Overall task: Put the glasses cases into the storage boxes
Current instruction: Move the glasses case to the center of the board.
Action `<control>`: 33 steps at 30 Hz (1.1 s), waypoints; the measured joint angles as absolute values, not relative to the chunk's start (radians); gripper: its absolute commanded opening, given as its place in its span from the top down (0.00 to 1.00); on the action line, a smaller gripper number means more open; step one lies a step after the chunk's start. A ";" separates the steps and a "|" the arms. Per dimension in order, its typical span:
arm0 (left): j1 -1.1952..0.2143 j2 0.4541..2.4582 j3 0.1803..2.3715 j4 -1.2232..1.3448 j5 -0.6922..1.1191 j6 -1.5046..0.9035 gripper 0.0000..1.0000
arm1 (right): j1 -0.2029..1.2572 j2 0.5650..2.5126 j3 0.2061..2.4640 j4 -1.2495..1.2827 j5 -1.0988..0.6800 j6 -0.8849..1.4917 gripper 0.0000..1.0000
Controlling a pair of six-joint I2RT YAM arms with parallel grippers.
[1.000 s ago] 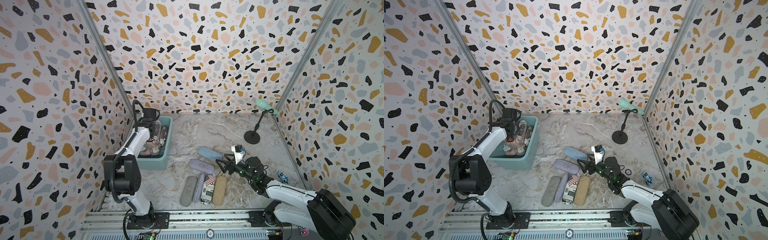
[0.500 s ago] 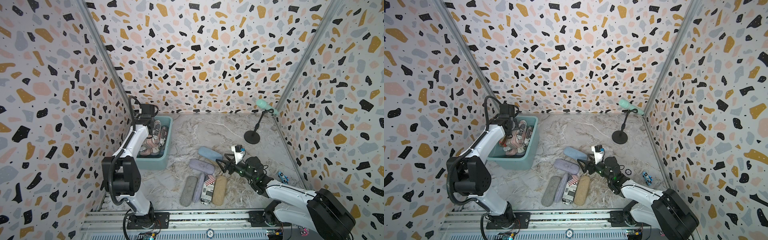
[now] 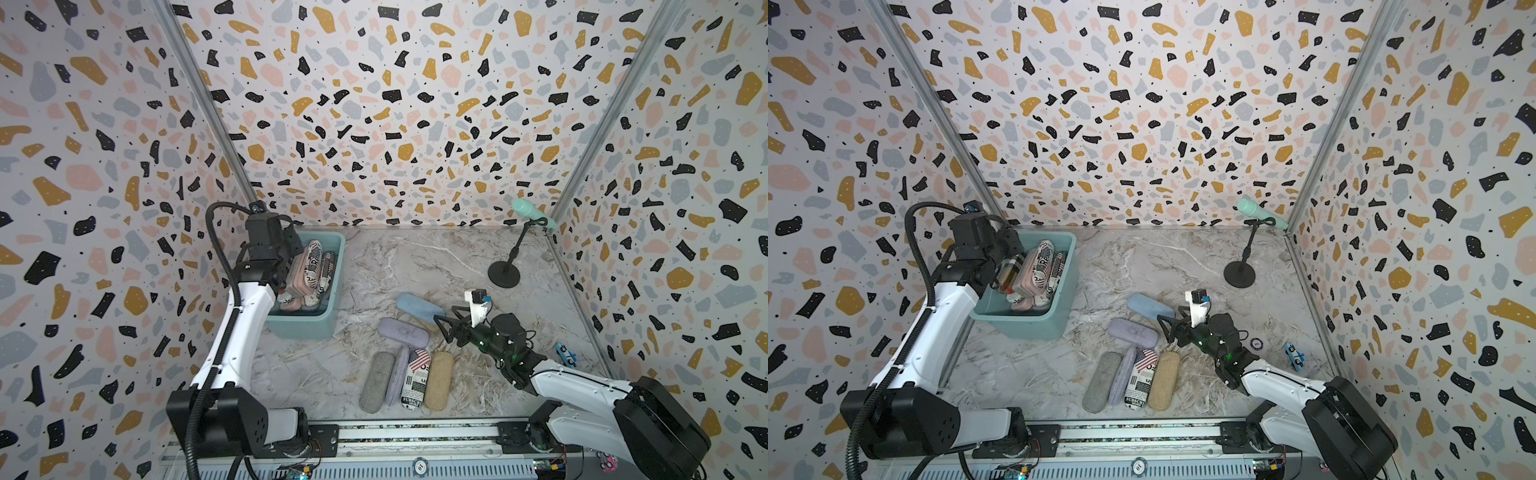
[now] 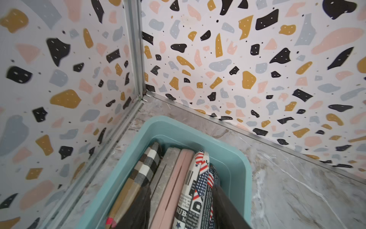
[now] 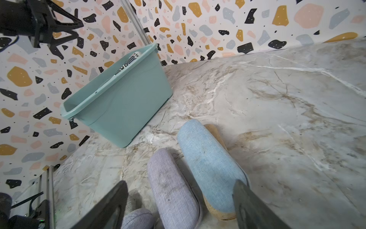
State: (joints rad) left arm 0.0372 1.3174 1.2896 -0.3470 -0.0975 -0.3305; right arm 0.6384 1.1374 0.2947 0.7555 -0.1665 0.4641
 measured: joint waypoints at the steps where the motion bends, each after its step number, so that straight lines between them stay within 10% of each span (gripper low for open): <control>1: 0.030 1.307 1.282 -0.350 -0.081 -0.334 0.50 | 0.638 1.136 0.292 0.756 -0.157 0.466 0.16; 33: -0.964 1.137 1.103 -0.722 -0.450 -0.565 0.44 | 0.642 1.077 0.257 0.725 0.010 0.471 0.09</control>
